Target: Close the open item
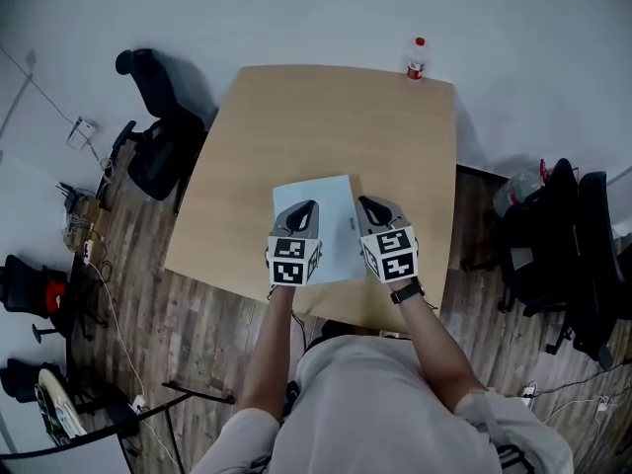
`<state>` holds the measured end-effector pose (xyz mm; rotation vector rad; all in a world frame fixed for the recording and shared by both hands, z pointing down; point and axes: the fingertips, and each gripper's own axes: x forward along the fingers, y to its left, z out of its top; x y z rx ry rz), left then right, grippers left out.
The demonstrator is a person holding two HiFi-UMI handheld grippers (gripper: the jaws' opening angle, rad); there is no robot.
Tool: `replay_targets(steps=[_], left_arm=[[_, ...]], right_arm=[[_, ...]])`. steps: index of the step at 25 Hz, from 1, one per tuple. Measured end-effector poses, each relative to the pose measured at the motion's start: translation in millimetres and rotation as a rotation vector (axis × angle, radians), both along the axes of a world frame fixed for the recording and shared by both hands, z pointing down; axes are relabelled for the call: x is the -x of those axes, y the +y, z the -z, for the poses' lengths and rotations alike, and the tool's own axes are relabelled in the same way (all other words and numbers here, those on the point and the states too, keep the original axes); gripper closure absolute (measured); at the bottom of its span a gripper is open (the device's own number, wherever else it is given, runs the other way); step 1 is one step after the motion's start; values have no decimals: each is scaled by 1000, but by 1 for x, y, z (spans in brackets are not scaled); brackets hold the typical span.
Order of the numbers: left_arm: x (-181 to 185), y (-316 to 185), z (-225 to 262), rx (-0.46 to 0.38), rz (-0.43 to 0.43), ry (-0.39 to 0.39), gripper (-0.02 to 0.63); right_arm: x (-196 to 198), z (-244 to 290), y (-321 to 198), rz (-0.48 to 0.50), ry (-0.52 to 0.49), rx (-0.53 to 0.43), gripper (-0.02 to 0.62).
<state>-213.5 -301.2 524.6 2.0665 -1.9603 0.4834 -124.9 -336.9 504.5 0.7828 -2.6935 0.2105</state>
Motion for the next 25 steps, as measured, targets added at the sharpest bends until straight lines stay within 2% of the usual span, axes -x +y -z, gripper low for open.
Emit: replay_targets(steps=[5,9,13,18,25], left_arm=[[-1,19,48,-108,71,-23,595],[-2,33,83,-185,117,-12,596],[-2,46,115,-251,146,-26,597],[-13,53,134,-309,156,-20,595],[-21,59,133,-320,158,-25,596]], right_arm=[[-8,48,2,18,-92,-55,580],[-19,80,3,29,-154,-95,581],[-28,100,8,32,-165,-148,581],[-35,106,15,33,-158,-179,581],[-29,105,35,72,-157,-194,581]])
